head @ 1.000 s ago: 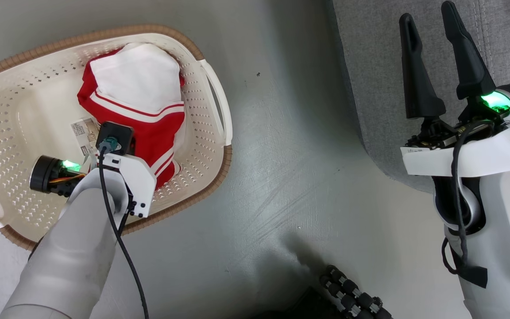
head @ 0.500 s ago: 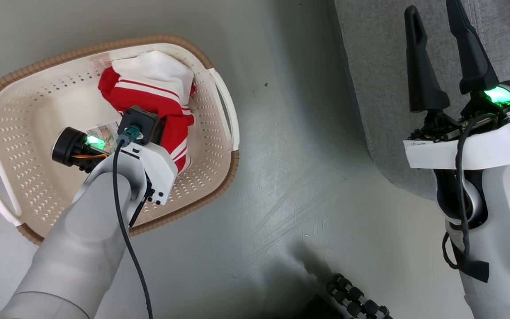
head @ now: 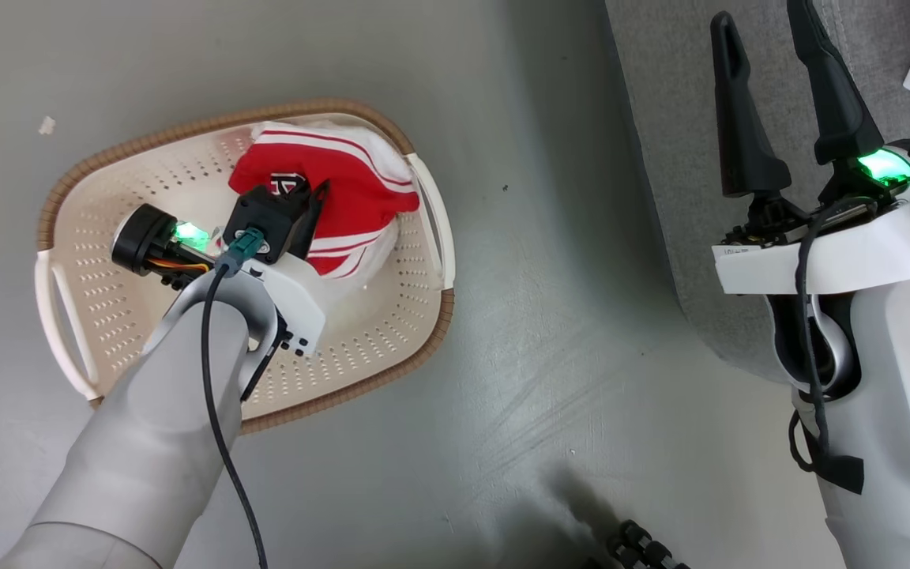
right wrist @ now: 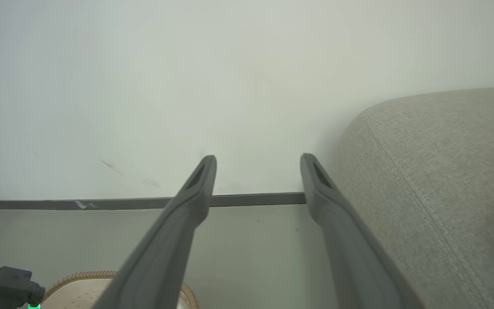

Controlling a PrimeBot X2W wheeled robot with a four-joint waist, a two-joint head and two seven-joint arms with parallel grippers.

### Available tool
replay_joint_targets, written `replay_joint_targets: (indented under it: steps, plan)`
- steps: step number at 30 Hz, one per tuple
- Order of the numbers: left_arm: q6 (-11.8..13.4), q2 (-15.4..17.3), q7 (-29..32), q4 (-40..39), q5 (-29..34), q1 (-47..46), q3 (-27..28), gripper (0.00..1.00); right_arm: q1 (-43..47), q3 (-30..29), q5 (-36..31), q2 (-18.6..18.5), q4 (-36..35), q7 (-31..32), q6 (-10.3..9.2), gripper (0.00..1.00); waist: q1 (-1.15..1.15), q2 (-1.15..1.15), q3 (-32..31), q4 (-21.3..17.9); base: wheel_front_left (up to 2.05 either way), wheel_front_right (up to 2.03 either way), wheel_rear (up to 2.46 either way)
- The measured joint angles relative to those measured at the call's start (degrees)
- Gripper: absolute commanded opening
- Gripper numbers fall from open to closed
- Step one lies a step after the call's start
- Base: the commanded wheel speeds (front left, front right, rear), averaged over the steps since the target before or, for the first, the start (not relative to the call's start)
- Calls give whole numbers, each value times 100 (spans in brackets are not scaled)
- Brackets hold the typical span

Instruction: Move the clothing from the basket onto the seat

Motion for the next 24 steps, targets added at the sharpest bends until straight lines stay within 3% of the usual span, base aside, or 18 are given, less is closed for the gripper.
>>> replay_joint_targets:
  steps: [9, 24]
  plan:
    - [220, 198, -172, -576, -159, 343, 346, 0, 31, 140, -270, -20, 242, -23, 0, 100, 0, 0, -482, 249, 0, 0, 0]
    - [468, 417, -220, -1875, -207, 1035, 653, 0, 311, 363, -345, -371, 711, -23, 0, 100, 0, 0, -1395, 655, 0, 0, 0]
